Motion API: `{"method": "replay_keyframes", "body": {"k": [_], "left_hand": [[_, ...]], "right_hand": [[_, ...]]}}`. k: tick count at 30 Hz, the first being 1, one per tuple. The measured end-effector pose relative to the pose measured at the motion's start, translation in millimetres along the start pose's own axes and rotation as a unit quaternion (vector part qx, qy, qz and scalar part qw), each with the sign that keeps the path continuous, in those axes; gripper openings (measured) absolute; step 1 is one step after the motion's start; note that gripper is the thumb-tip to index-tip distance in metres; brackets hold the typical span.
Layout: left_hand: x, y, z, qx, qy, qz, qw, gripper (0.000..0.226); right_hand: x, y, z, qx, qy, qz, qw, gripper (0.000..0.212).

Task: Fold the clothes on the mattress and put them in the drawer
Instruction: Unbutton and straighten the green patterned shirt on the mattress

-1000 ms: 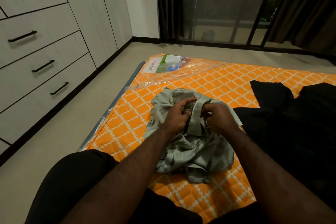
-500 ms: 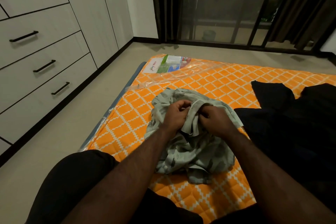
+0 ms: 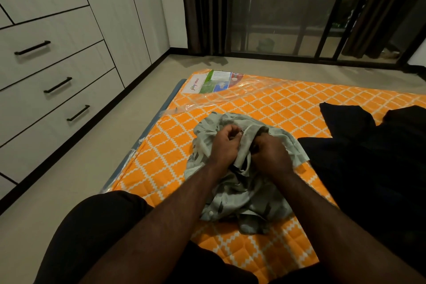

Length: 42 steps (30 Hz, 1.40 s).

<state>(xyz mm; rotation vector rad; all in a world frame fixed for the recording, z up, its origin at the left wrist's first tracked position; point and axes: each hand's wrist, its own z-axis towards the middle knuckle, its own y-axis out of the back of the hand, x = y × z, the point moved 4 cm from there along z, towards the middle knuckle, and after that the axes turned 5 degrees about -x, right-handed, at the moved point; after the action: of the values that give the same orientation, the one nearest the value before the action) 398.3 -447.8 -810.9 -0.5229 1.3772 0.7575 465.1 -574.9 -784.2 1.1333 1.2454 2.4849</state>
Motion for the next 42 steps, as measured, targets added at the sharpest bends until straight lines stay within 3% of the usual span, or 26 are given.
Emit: {"method": "replay_keyframes", "body": {"k": [9, 13, 17, 25, 33, 42], "left_hand": [[-5, 3, 2, -0.008, -0.029, -0.016, 0.999, 0.003], [-2, 6, 5, -0.018, -0.018, -0.022, 0.999, 0.005], [-1, 6, 5, -0.027, -0.008, -0.036, 0.999, 0.002], [-4, 14, 9, -0.095, -0.013, 0.002, 0.995, 0.009], [4, 31, 13, -0.189, 0.065, -0.025, 0.98, 0.012], [5, 30, 12, -0.179, 0.062, -0.032, 0.981, 0.011]], "right_hand": [[8, 5, 2, -0.025, 0.007, 0.076, 0.997, 0.027], [6, 1, 4, 0.004, -0.008, 0.073, 0.997, 0.031], [12, 2, 4, 0.013, 0.03, 0.095, 0.995, 0.036], [25, 19, 7, -0.081, 0.12, 0.085, 0.986, 0.023], [1, 15, 15, -0.084, 0.015, 0.044, 0.995, 0.024], [-9, 21, 12, -0.147, -0.109, 0.096, 0.978, 0.027]]}}
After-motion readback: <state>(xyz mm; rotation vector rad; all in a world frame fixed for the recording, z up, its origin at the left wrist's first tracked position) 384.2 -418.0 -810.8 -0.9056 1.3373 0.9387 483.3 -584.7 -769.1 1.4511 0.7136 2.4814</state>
